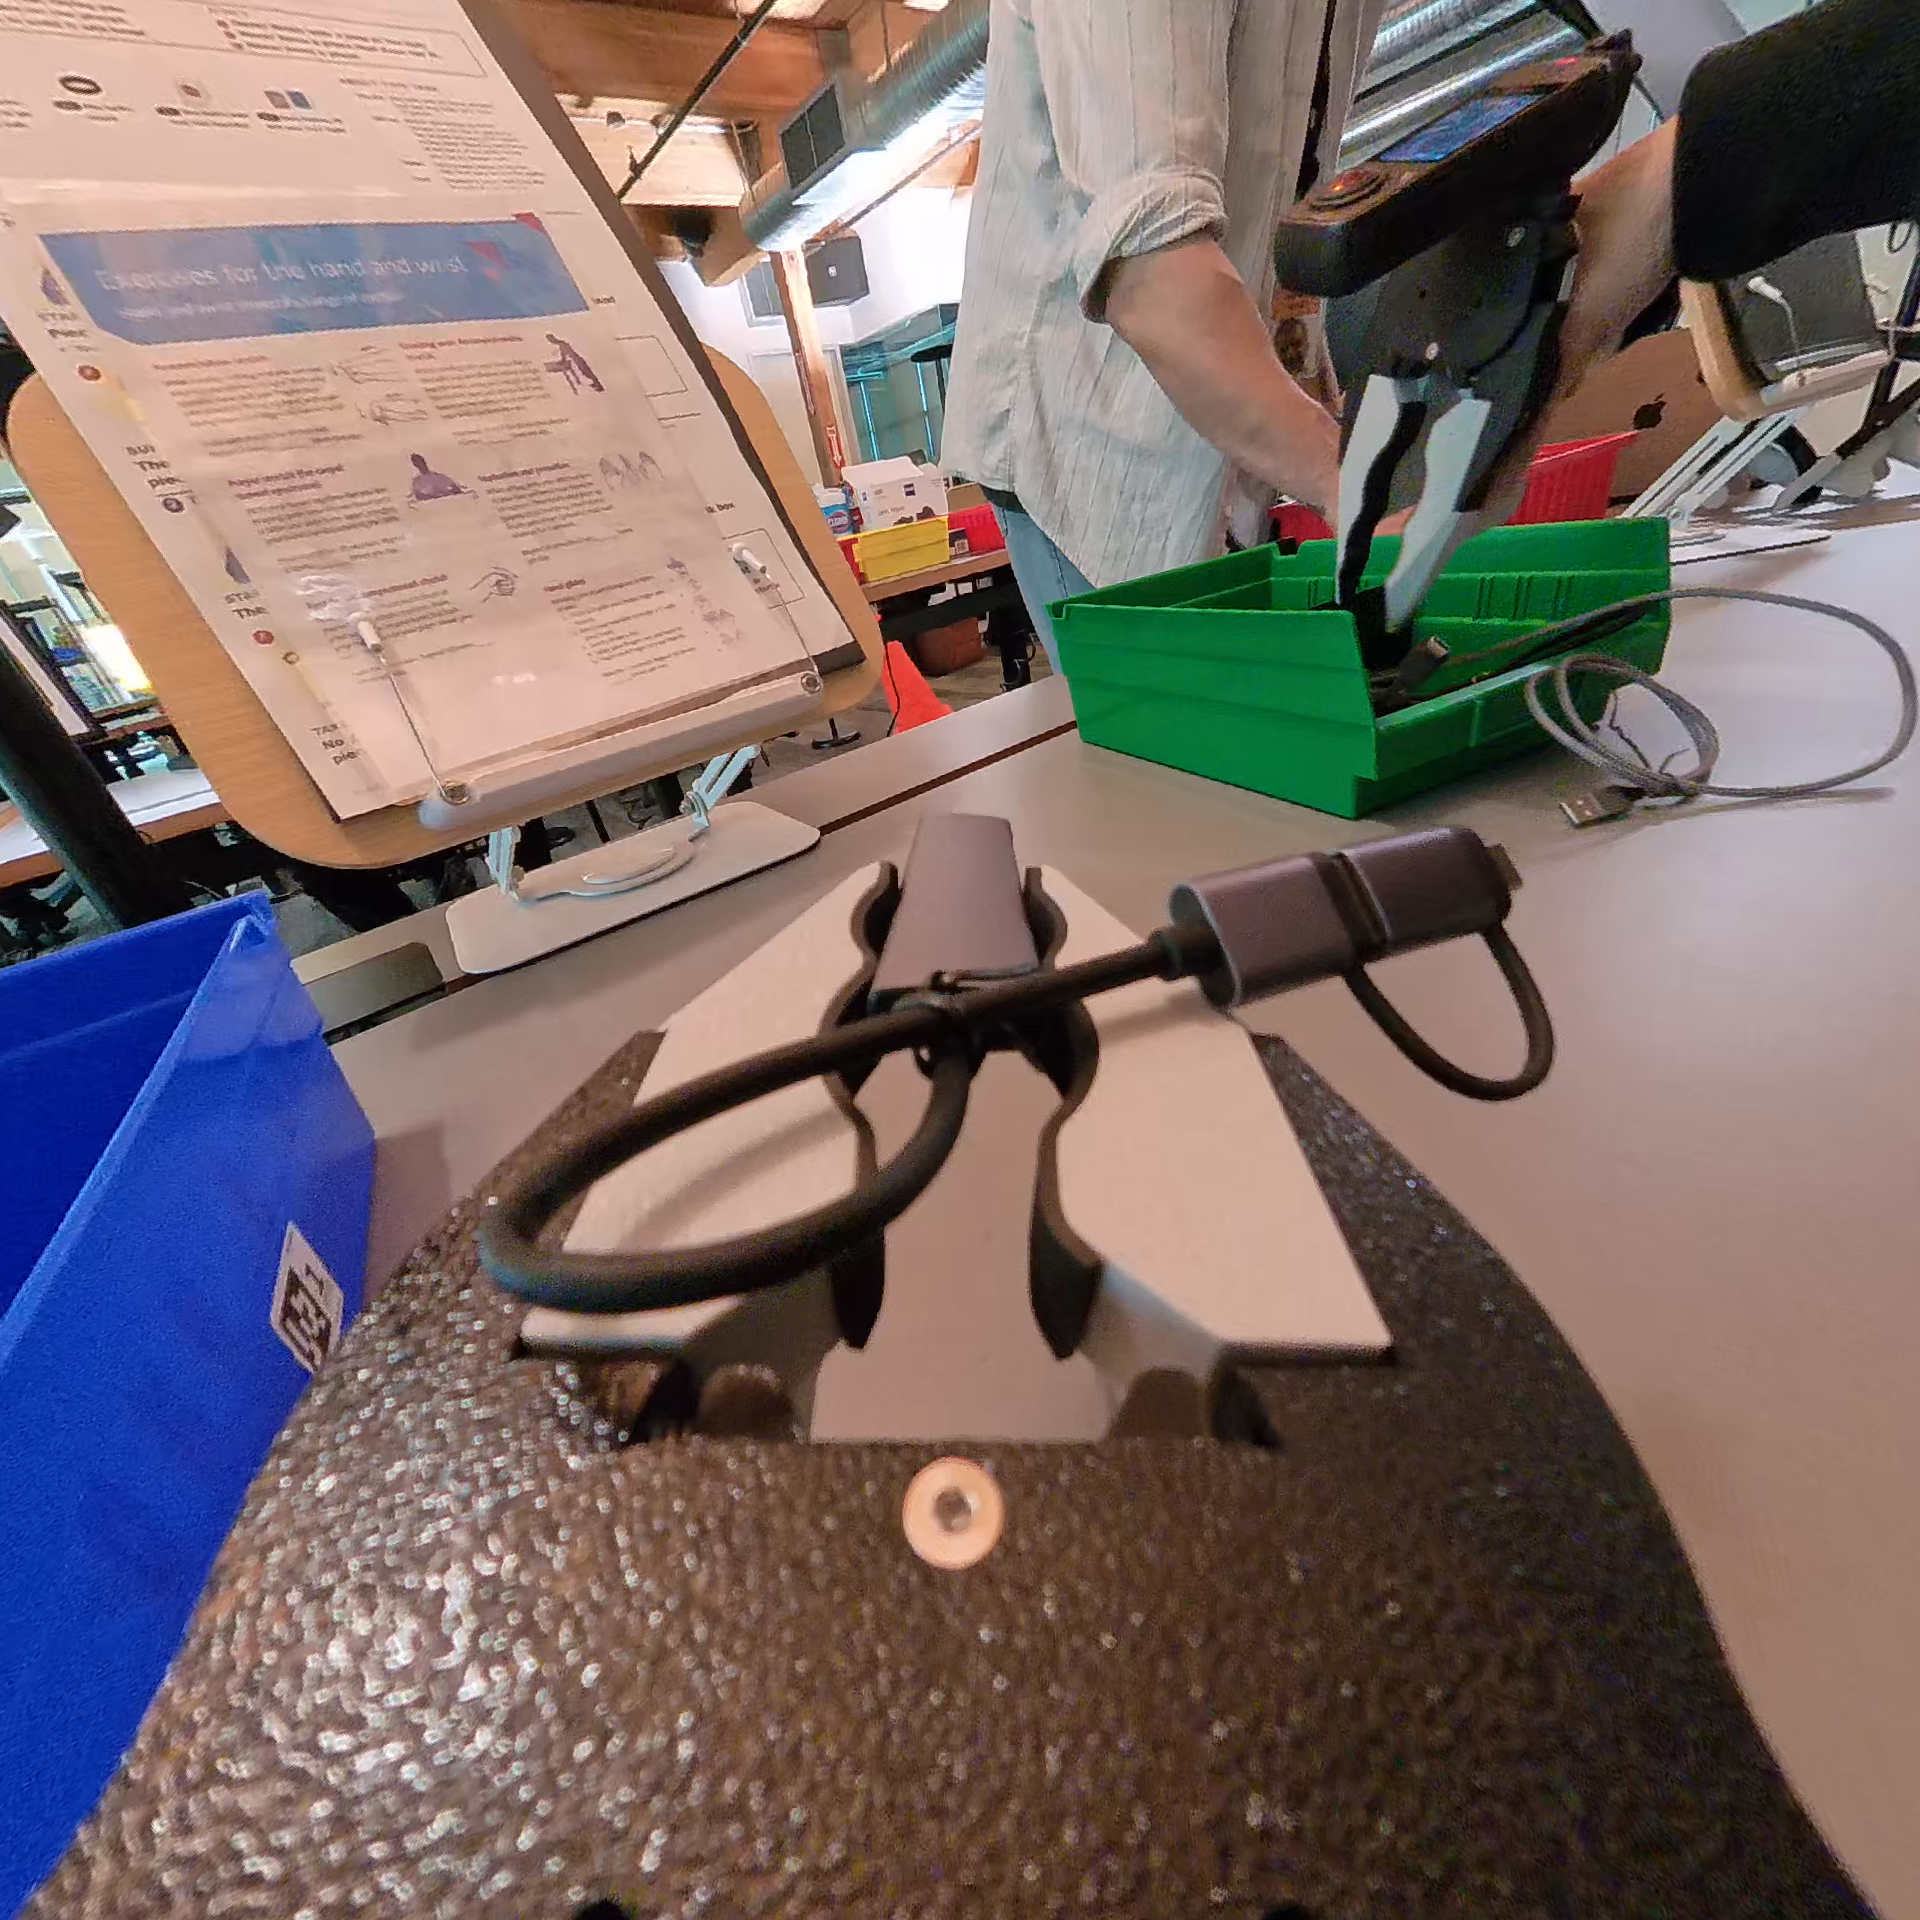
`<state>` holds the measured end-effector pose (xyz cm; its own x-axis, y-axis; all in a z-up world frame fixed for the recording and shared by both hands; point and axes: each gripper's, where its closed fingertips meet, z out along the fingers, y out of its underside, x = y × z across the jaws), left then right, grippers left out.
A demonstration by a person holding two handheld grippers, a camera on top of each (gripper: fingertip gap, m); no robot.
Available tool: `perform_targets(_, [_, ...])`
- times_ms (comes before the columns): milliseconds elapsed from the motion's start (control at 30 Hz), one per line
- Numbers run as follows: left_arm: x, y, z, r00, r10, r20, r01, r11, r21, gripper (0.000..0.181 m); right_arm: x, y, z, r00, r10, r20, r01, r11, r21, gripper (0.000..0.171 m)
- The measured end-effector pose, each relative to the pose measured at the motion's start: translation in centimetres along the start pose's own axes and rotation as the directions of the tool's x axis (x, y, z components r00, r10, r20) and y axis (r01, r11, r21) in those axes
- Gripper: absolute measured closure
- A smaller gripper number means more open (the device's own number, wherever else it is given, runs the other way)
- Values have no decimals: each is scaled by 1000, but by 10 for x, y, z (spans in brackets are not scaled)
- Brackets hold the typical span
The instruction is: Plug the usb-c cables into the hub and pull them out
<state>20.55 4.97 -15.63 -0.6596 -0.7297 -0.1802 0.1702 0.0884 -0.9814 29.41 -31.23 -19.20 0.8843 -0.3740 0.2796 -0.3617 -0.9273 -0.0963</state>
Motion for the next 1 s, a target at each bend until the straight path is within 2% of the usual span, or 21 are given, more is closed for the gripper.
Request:
perform_targets(67, [1,0,0,1000,4,-5,-4,1000,0,159,-15,4,-10,994,89,67,-89,996,-2,96])
perform_targets(167, [3,1,1,1000,11,-12,-11,1000,-7,160,-28,19,-37,975,215,47,-216,976,7,82])
perform_targets(267, [4,0,1,1000,-6,-20,6,1000,-1,159,-59,52,-55,940,342,-9,-342,939,-24,83])
perform_targets(333, [4,-2,0,1000,-17,-21,17,1000,8,160,-78,84,-55,870,486,-88,-490,871,-36,84])
perform_targets(367, [3,-2,-1,1000,-21,-21,22,1000,9,160,-89,97,-51,811,575,-107,-579,815,-10,82])
perform_targets(467, [5,-3,-1,999,-28,-29,29,1000,12,160,-110,119,-25,596,802,-35,-791,595,146,81])
perform_targets(533, [7,-4,0,999,-31,-39,31,999,14,160,-109,112,-5,474,875,92,-861,440,254,80])
perform_targets(567, [8,-4,0,999,-30,-43,31,999,16,160,-106,110,4,436,892,121,-877,390,281,80])
perform_targets(667, [10,-4,0,999,-21,-47,22,1000,12,160,-107,112,28,384,918,98,-900,348,261,77])
perform_targets(733, [9,-4,0,999,-25,-44,26,1000,15,160,-111,110,39,385,921,57,-905,364,221,72])
perform_targets(800, [8,-4,-1,999,-34,-42,35,999,17,160,-109,107,43,413,911,18,-891,400,214,81])
perform_targets(833, [8,-4,-1,998,-37,-43,38,999,18,160,-107,103,43,415,909,24,-889,401,220,97])
perform_targets(900, [8,-4,-1,998,-40,-47,41,999,18,160,-106,99,43,422,906,26,-889,409,205,113])
perform_targets(933, [9,-4,-1,998,-40,-48,41,999,17,160,-107,96,42,441,897,32,-882,427,201,132])
perform_targets(1000, [10,-5,-1,998,-37,-50,38,999,20,159,-111,85,42,501,864,51,-852,482,202,158])
